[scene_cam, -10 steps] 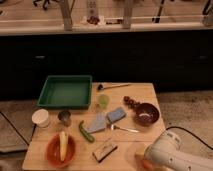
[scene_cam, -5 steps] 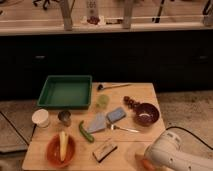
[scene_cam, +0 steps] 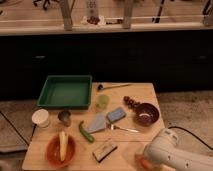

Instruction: Place apple in plastic cup

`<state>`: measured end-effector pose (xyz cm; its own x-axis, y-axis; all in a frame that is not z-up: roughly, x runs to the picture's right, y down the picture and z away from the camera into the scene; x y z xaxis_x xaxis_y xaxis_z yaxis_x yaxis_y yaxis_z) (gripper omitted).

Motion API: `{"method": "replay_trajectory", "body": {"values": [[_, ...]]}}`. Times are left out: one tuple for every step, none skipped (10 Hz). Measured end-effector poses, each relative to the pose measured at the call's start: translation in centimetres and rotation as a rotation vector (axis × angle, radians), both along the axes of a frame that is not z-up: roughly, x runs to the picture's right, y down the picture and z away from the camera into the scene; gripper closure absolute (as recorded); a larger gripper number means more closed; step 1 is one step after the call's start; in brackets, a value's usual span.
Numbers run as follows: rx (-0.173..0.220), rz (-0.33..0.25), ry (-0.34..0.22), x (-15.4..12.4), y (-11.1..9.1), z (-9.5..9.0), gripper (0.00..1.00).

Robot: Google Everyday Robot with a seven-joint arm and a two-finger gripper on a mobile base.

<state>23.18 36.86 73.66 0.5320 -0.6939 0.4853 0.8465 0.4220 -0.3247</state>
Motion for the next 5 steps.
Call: {"method": "replay_trajectory", "body": {"values": [[0.002, 0.001, 0.0, 0.03, -0.2, -0.2, 0.75], [-0.001, 0.0, 0.0, 0.09, -0.15, -0.49, 0.86], [-0.004, 0.002, -0.001, -0.02, -0.19, -0.65, 0.94], [-0.003, 0.001, -0.004, -0.14, -0.3, -0.6, 1.0], [-0.01, -0.002, 0.001, -0.09, -0.37, -0.51, 1.0]]}}
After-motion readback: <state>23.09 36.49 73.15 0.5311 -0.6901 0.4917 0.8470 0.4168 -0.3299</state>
